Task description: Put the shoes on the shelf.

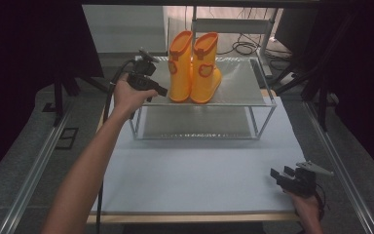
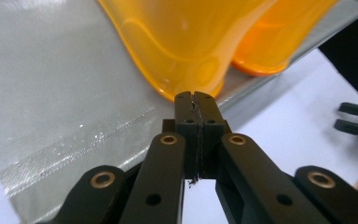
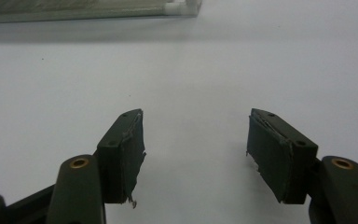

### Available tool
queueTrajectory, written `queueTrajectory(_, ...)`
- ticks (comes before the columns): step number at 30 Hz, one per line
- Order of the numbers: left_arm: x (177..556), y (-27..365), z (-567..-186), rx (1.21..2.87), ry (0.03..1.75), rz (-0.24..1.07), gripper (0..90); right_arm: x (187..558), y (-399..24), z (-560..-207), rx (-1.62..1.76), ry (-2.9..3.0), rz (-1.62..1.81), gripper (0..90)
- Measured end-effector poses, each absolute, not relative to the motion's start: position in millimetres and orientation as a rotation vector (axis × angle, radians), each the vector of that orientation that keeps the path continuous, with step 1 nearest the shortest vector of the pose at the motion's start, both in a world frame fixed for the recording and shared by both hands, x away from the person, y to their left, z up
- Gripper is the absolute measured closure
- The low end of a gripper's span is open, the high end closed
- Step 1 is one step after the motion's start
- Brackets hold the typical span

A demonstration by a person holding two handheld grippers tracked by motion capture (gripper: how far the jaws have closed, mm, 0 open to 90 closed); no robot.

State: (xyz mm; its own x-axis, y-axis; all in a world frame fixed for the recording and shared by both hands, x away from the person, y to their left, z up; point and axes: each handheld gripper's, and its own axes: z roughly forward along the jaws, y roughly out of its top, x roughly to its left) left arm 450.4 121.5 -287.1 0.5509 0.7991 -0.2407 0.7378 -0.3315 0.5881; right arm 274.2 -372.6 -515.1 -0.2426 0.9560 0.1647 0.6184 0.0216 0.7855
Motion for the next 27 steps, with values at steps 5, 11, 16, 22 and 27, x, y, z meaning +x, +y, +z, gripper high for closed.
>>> queueTrajectory(5, 461.3, 117.6, -298.3, 2.122, 1.268, 0.139, 89.5, 273.8, -374.3, -514.8, 1.602, 1.887, 1.096, 35.9)
queueTrajectory(11, 471.9, 113.0, -310.3, 2.075, 1.306, 0.164, 89.5, 273.5, -374.6, -514.8, 1.606, 1.886, 1.096, 36.0)
queueTrajectory(16, 473.4, 111.9, -309.7, 2.059, 1.304, 0.128, 89.7, 274.1, -375.7, -515.3, 1.610, 1.883, 1.095, 36.0)
queueTrajectory(22, 472.4, 103.6, -308.4, 2.061, 1.300, 0.126, 89.8, 274.4, -372.3, -514.8, 1.610, 1.895, 1.119, 35.9)
queueTrajectory(27, 471.9, 101.3, -308.0, 2.058, 1.294, 0.121, 89.8, 274.5, -372.0, -515.2, 1.610, 1.896, 1.119, 35.9)
